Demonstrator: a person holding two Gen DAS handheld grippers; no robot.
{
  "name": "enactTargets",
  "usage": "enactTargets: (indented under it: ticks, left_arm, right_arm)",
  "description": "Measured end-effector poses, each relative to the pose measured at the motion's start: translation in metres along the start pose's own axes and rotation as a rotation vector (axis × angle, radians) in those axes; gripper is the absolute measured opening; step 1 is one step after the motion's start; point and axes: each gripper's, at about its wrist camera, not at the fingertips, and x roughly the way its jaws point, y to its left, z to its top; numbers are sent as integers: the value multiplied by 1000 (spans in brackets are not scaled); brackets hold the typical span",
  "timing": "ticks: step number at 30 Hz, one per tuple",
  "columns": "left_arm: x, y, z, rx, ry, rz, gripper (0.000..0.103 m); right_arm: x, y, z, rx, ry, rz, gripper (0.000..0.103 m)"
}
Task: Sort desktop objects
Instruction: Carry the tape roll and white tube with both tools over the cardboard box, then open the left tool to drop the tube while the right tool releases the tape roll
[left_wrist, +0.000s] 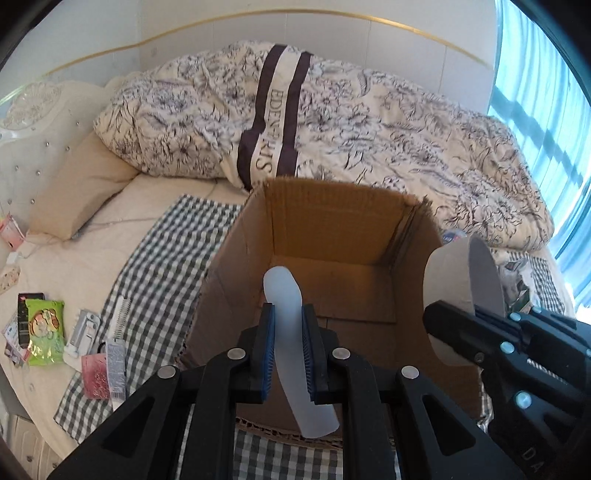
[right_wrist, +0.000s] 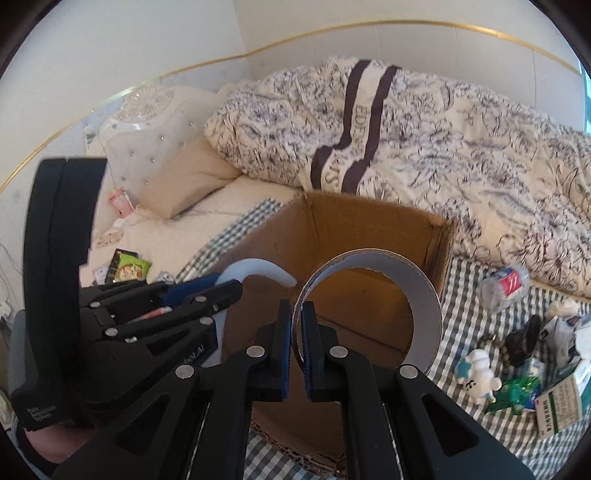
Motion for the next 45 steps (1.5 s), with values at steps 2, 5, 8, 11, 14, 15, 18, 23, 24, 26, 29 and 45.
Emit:
enactTargets:
  ticks: [2, 5, 8, 11, 14, 15, 18, 23, 24, 26, 29, 45]
  left_arm:
    - [7, 1, -1, -5, 13, 0, 14]
    - [15, 0, -2, -6, 26, 0, 14]
    - [20, -1, -2, -6, 35, 0, 17]
    - [21, -2, -2, -8, 38, -1, 18]
    - [18, -1, -1, -13, 35, -2, 22]
    - [17, -1, -1, -15, 31, -1, 22]
    - [6, 2, 3, -21, 4, 19, 31]
    - [-14, 6, 11, -26, -45, 21, 32]
    - [-19, 6, 12, -24, -55, 21, 32]
    - [-27, 5, 14, -22, -71, 21, 32]
    - [-43, 2, 17, -19, -99, 27, 32]
    - [-149, -28, 21, -25, -269, 11, 32]
  right_arm:
    - [5, -3, -4, 0, 14, -5, 5]
    - [10, -7, -6, 3, 25, 0, 5]
    - [10, -6, -5, -5, 26, -3, 5]
    - [11, -5, -5, -6, 28, -6, 5]
    - [9, -5, -5, -7, 21, -12, 13]
    - [8, -3, -5, -10, 16, -14, 22]
    - [3, -1, -2, -16, -4, -25, 34]
    - [-8, 3, 2, -13, -30, -30, 36]
    - [-10, 3, 3, -12, -37, -30, 36]
    - [-19, 5, 6, -15, -54, -36, 36]
    - [-33, 7, 7, -19, -82, -51, 36]
    - [-150, -3, 14, 2, -234, -132, 37]
